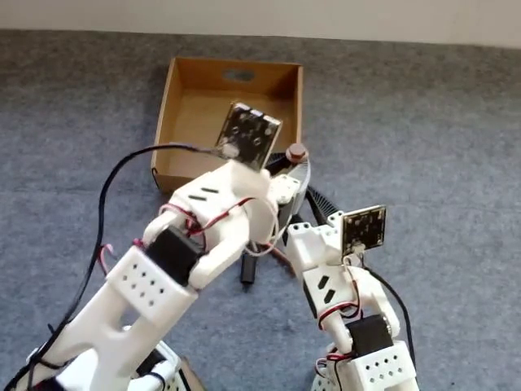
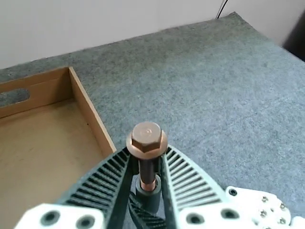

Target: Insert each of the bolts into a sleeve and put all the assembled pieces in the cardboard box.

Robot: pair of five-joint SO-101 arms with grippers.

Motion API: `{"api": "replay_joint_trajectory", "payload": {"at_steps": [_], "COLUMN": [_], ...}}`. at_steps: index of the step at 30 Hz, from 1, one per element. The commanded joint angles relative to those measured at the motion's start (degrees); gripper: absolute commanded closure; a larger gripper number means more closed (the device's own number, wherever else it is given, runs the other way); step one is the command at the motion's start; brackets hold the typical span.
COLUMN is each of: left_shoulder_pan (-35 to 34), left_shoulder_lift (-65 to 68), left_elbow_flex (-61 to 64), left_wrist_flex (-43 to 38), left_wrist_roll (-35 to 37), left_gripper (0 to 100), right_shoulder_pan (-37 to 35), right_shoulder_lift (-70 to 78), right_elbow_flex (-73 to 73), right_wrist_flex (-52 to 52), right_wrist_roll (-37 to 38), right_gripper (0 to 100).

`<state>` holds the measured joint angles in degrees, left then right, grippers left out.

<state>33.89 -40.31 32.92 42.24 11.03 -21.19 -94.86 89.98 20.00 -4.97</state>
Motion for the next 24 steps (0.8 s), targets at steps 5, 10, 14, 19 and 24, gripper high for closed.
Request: {"api": "replay_joint_trajectory", "payload": {"at_steps": [5, 10, 14, 19, 24], "left_shoulder_pan": [0.0, 0.0, 0.3, 0.1, -0.1], "left_shoulder_lift": [3.6, 3.8, 3.9, 3.6, 3.5], "left_elbow_flex": [-9.7, -9.6, -9.0, -6.7, -6.4], "left_wrist_flex": [8.1, 8.4, 9.9, 11.8, 12.1], "left_wrist_roll": [-0.2, -0.2, -0.2, 0.1, 3.0], "left_gripper": [99, 99, 98, 85, 84], "right_shoulder_pan": [0.0, 0.0, 0.0, 0.0, 0.0], "right_shoulder_lift": [-0.5, -0.5, -0.5, -0.5, -0.5], "right_elbow_flex": [-0.7, -0.7, -0.7, -0.7, -0.7], "right_wrist_flex": [-1.0, -1.0, -1.0, -1.0, -1.0], "right_wrist_roll": [0.2, 0.2, 0.2, 0.2, 0.2], "right_gripper": [99.1, 99.1, 99.1, 99.1, 99.1]}}
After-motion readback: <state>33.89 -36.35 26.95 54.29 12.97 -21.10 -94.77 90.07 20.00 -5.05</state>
